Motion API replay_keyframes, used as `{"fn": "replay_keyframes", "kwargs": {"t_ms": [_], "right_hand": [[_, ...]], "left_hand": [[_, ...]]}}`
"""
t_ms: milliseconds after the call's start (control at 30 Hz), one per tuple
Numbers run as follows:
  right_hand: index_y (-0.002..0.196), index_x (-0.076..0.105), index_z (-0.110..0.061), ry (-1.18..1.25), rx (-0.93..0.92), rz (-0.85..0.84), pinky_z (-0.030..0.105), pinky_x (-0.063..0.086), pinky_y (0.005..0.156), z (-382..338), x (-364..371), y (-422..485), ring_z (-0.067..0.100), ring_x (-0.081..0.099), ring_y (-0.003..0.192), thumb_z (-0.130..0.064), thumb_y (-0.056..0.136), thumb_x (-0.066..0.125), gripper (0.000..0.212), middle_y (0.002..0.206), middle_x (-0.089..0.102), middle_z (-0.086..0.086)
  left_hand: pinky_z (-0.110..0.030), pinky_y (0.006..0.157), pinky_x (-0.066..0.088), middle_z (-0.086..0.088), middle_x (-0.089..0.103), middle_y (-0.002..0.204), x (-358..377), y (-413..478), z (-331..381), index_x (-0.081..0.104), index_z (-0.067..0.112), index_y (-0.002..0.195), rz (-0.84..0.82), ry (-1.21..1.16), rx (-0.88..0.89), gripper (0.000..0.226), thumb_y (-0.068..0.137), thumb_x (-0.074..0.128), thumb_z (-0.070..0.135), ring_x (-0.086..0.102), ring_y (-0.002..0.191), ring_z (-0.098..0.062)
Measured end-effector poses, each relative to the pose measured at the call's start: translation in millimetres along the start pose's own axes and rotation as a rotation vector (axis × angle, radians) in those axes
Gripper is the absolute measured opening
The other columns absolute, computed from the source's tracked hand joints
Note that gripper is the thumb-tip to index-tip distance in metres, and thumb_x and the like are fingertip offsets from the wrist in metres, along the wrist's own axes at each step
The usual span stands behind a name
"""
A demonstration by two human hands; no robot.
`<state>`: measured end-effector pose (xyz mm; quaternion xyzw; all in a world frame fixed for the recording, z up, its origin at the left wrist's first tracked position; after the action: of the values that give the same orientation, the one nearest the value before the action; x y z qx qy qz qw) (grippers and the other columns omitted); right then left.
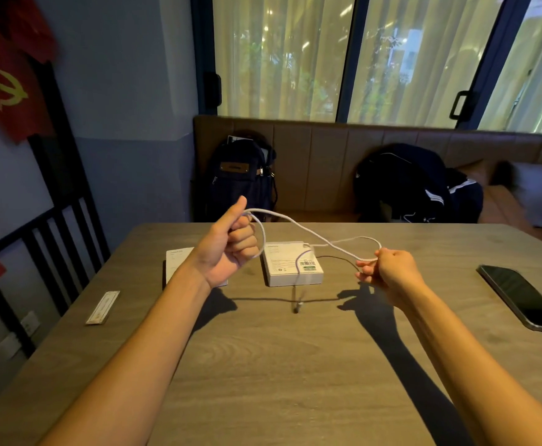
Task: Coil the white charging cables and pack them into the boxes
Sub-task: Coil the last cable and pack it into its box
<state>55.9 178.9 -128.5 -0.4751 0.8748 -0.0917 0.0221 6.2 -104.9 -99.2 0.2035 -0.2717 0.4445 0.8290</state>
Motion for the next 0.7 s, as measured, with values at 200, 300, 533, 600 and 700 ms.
{"fn": "replay_keyframes", "kwargs": {"t_ms": [200, 300, 533, 600, 700], "right_hand": [[0.106, 0.056, -0.009, -0.373, -0.262, -0.003, 0.030, 0.048, 0.057, -6, -9, -6, 0.018, 0.052, 0.066, -0.006, 0.100, 0.047, 0.011, 0.089, 0.061, 0.017], [0.084, 0.059, -0.010, -0.500, -0.584, 0.010, 0.032, 0.045, 0.059, -29, 7, -34, 0.015, 0.051, 0.065, -0.007, 0.092, 0.055, 0.009, 0.074, 0.059, 0.008], [0.087, 0.052, -0.008, -0.674, -0.780, 0.207, 0.028, 0.036, 0.052, -93, 15, -77, 0.014, 0.047, 0.063, -0.017, 0.088, 0.065, 0.016, 0.072, 0.053, 0.002], [0.094, 0.052, -0.009, -0.914, -0.667, 0.223, 0.034, 0.039, 0.061, -95, 6, -66, 0.026, 0.050, 0.073, -0.017, 0.090, 0.059, 0.011, 0.081, 0.055, 0.007], [0.098, 0.063, -0.008, -1.281, -0.515, 0.180, 0.038, 0.046, 0.070, -85, 2, -60, 0.034, 0.055, 0.079, -0.017, 0.091, 0.052, 0.016, 0.085, 0.059, 0.014]], "left_hand": [[-0.021, 0.042, 0.026, 0.008, 0.025, 0.048, 0, -3, 10, 0.041, 0.021, 0.058, 0.046, -0.020, 0.060, 0.049, 0.099, 0.057, 0.044, 0.023, 0.044, -0.008], [-0.021, 0.042, 0.026, 0.008, 0.024, 0.047, 10, -3, 5, 0.043, 0.022, 0.058, 0.048, 0.045, 0.038, 0.048, 0.099, 0.056, 0.043, 0.016, 0.047, -0.009], [-0.022, 0.047, 0.022, 0.007, 0.026, 0.048, 9, 0, 2, 0.044, 0.022, 0.058, 0.261, 0.051, 0.069, 0.050, 0.102, 0.054, 0.044, 0.022, 0.044, -0.008], [-0.021, 0.045, 0.023, 0.007, 0.028, 0.049, 3, 0, 3, 0.047, 0.021, 0.058, 0.376, 0.030, 0.081, 0.050, 0.102, 0.055, 0.044, 0.025, 0.042, -0.008], [-0.020, 0.043, 0.023, 0.007, 0.031, 0.048, -2, -1, 1, 0.049, 0.020, 0.061, 0.510, 0.059, 0.096, 0.047, 0.102, 0.057, 0.042, 0.026, 0.040, -0.007]]}}
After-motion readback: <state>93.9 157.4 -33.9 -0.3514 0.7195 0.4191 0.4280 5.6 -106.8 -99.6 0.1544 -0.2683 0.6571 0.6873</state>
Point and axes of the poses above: each hand's wrist, its own y-axis towards the middle knuckle, its own x-axis out of the palm, z = x × y, the point moved 4 cm from there along y, towards the middle knuckle
